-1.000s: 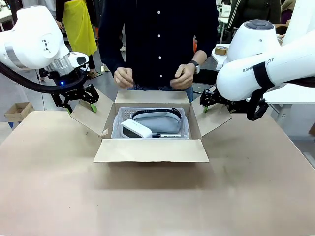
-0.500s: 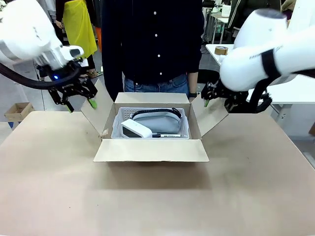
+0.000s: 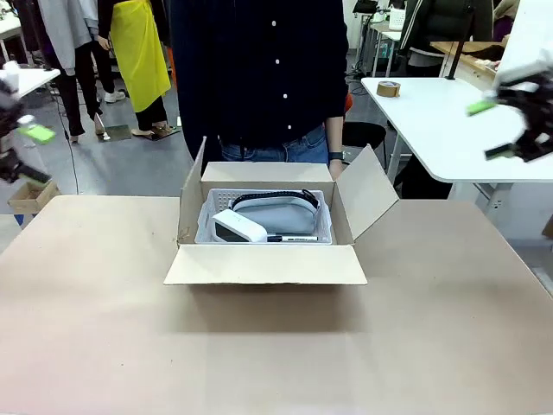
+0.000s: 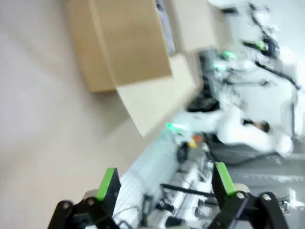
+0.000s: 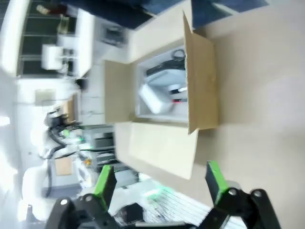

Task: Pack the gift set into the box.
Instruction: Lift both hands away from the flaps of the Package Box, then press and hold the closed box until the human finishes sealing it.

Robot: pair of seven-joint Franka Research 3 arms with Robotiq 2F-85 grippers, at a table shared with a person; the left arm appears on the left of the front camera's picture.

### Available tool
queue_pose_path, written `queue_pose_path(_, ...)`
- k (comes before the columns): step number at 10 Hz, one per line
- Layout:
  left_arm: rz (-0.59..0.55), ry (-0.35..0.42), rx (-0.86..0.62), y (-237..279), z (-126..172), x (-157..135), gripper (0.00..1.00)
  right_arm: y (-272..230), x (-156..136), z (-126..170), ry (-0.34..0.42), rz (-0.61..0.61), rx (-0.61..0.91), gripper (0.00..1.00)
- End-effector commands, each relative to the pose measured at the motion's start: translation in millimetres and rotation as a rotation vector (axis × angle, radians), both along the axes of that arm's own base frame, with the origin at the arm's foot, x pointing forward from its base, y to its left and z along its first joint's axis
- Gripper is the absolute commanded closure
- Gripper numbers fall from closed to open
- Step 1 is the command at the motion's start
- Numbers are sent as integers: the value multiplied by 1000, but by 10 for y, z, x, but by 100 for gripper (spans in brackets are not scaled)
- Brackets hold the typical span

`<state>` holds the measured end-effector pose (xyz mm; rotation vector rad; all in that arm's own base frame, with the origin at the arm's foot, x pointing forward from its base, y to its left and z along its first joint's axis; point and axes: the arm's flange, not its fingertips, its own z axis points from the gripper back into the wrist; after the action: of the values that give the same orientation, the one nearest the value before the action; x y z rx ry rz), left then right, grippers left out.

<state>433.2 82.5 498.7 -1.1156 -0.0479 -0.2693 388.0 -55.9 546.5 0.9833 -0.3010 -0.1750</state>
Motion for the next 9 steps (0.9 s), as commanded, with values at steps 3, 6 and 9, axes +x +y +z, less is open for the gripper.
queue_pose_path(3, 1, 41, -159, 319, -390, -1, 0, -443, -112, -346, 27, -38, 161, 0)
queue_pose_path(6, 1, 41, -159, 319, -390, -1, 0, -443, -112, -346, 27, -38, 161, 0)
queue_pose_path(9, 1, 41, -159, 319, -390, -1, 0, -443, -112, -346, 27, -38, 161, 0)
